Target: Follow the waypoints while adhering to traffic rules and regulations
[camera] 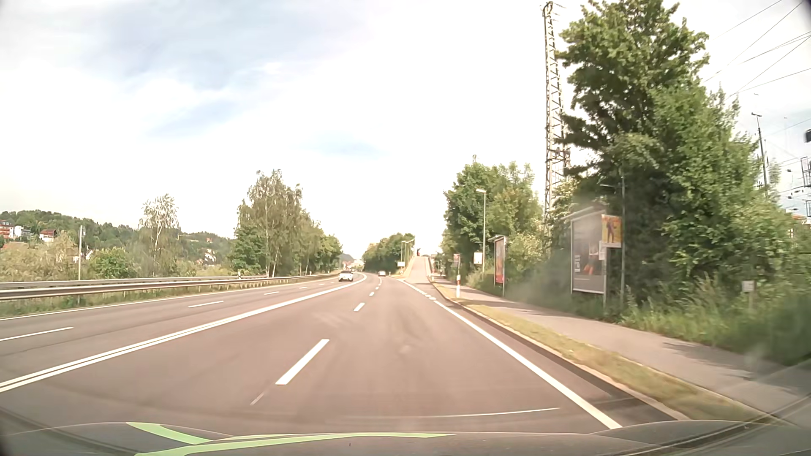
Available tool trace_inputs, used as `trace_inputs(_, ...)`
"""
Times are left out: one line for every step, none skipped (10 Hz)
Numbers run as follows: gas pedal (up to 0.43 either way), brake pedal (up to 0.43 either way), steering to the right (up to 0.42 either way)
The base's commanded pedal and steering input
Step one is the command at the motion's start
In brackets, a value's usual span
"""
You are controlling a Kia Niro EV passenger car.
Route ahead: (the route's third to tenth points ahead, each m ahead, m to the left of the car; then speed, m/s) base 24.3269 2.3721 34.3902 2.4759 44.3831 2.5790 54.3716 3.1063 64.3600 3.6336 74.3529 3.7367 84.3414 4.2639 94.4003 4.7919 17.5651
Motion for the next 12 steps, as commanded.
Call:
trace_inputs(0.087, 0.000, -0.003)
trace_inputs(0.087, 0.000, -0.003)
trace_inputs(0.087, 0.000, -0.003)
trace_inputs(0.087, 0.000, -0.003)
trace_inputs(0.087, 0.000, -0.002)
trace_inputs(0.087, 0.000, -0.002)
trace_inputs(0.087, 0.000, -0.002)
trace_inputs(0.087, 0.000, -0.002)
trace_inputs(0.087, 0.000, -0.002)
trace_inputs(0.087, 0.000, -0.002)
trace_inputs(0.087, 0.000, -0.002)
trace_inputs(0.087, 0.000, -0.002)
